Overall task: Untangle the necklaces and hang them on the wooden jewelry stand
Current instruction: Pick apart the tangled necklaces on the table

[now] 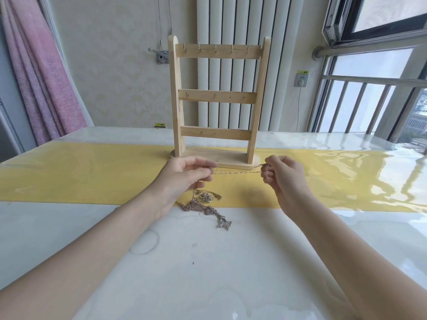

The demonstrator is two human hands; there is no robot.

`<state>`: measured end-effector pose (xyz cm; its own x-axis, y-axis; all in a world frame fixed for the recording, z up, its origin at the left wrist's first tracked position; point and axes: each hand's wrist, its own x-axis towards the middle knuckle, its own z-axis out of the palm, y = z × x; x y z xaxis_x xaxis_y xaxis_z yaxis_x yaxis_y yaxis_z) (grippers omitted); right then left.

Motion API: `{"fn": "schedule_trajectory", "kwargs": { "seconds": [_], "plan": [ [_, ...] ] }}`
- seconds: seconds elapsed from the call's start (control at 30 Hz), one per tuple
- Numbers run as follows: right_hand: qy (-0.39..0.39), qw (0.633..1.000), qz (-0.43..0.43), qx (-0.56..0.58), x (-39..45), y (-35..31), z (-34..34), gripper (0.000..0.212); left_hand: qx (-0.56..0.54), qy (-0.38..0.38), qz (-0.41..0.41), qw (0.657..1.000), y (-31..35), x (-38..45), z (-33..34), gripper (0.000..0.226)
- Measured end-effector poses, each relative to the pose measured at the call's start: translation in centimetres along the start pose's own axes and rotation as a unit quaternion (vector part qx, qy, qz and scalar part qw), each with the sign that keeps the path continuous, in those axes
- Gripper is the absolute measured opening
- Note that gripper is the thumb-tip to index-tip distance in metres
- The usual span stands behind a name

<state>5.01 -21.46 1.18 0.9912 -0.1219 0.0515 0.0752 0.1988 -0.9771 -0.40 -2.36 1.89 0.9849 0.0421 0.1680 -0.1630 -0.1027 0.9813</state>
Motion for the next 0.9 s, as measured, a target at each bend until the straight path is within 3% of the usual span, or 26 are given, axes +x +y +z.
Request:
{"fn": "schedule_trajectory", "kwargs": {
  "seconds": [0.13, 0.23, 0.3, 0.43, 0.63, 0.7, 0.8, 0.9],
  "plan": [
    [-0.006, 0.987, -0.068, -0.143, 0.1, 0.7, -0.1, 0.013, 0.118, 0.027, 0.023, 0.992, -0.3, 0.1, -0.1, 0.022],
    [-0.008, 0.960, -0.106, -0.259, 0.2, 1.5, -0.3, 0.012, 0.268, 0.063, 0.038, 0.961, -0.9, 0.2, -0.3, 0.024],
    [-0.003, 0.943, -0.118, -0.312, 0.3, 1.7, -0.5, 0.010, 0.305, 0.067, 0.041, 0.949, -1.0, 0.3, -0.5, 0.024],
    [0.018, 0.932, -0.149, -0.331, 0.7, 1.8, -0.4, 0.014, 0.373, 0.010, 0.024, 0.927, -1.6, 0.4, -0.5, 0.008],
    [-0.048, 0.878, -0.171, -0.444, 0.4, 2.5, -0.2, 0.007, 0.452, -0.016, 0.051, 0.891, -2.1, 0.5, -0.4, 0.004],
    [-0.029, 0.898, -0.168, -0.405, 0.2, 2.2, -0.2, 0.011, 0.424, -0.033, 0.047, 0.904, -2.0, 0.6, -0.8, 0.003],
    [-0.042, 0.978, -0.063, -0.193, -0.2, 1.2, 0.1, 0.012, 0.375, -0.050, 0.024, 0.925, -1.7, 0.7, -1.3, 0.012],
    [-0.100, 0.989, -0.002, -0.106, -0.9, 0.5, 0.5, 0.007, 0.359, -0.024, 0.045, 0.932, -1.7, 0.8, -1.3, 0.017]
  ]
}}
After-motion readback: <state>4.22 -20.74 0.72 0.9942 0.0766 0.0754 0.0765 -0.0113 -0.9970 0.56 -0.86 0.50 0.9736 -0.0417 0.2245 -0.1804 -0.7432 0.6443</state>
